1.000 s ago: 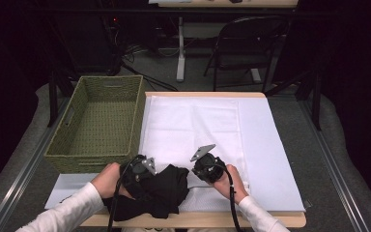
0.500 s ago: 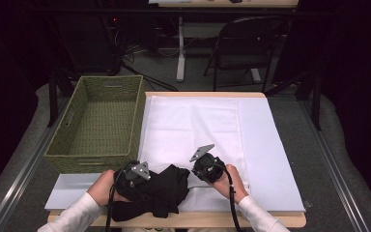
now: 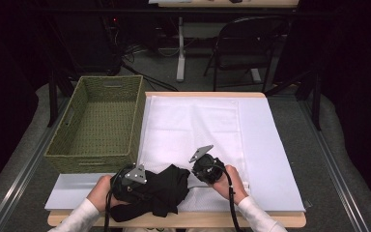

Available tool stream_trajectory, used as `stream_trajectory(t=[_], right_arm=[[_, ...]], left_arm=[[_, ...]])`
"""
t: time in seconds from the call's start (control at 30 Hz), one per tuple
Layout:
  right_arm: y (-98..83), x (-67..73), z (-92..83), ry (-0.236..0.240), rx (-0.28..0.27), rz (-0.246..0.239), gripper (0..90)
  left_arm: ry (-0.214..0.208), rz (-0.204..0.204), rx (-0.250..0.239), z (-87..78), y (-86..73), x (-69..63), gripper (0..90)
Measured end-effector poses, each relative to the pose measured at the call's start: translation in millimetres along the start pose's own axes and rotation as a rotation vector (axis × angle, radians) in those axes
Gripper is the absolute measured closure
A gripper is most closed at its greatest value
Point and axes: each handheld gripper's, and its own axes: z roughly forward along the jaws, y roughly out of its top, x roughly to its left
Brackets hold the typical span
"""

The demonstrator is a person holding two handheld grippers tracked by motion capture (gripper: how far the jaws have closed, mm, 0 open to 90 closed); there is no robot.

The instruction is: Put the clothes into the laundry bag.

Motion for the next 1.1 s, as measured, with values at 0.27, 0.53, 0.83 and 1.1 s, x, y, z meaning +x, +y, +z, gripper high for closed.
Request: stream_trajectory(t=[0.27,0.53,0.83,1.1], right_arm=[[4.7,0.2,-5.9,-0.026,-0.021,-0.003,89.5],[16.2,0.0,-23.8,-0.043,-0.094,0.028,89.6],[27.7,3.9,-47.8,-0.019,-0.178,0.05,89.5],[28.6,3.9,-46.4,0.008,-0.178,0.052,89.5]], left_arm=[[-0.013,0.051,0.008,-3.9,4.1,-6.6,66.9],[-0.011,0.05,-0.017,-9.9,19.9,-12.4,66.9],[0.051,-0.104,0.026,-5.4,40.1,-10.8,66.7],[0.074,-0.161,0.053,10.5,41.7,-6.5,60.0]])
